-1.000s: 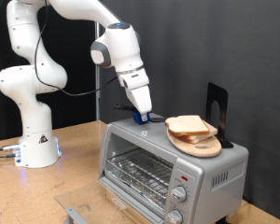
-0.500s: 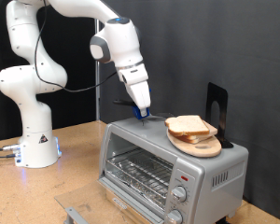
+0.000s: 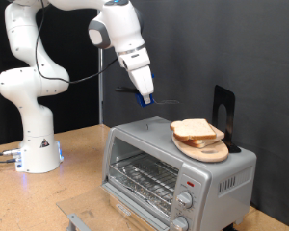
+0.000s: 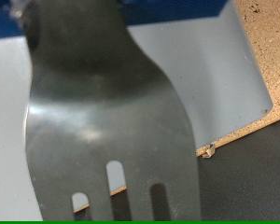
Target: Make a piece of toast with the oven
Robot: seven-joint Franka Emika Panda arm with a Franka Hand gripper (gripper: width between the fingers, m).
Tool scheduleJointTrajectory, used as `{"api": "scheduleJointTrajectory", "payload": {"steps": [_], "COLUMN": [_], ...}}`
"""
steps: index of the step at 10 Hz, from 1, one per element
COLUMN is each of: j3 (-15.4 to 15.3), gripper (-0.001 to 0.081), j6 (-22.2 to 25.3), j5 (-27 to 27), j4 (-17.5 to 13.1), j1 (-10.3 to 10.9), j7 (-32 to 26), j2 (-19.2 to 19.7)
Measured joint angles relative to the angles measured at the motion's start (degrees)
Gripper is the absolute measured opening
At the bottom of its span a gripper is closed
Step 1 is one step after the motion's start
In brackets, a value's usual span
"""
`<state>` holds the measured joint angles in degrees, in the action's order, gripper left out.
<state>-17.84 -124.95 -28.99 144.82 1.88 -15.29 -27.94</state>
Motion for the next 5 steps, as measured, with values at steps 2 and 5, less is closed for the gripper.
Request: {"api": "scheduleJointTrajectory", "payload": {"steps": [2,5], "j3": [-0.21,2.27], "gripper": [0.0483,0.0483], "j6": [-2.42,-6.39], "j5": [-1.19,-7.11], "j4": [0.62,1.41], "j1": [0.00,-0.98], "j7": [1.25,4.60], "j2": [0.04,-1.38]}}
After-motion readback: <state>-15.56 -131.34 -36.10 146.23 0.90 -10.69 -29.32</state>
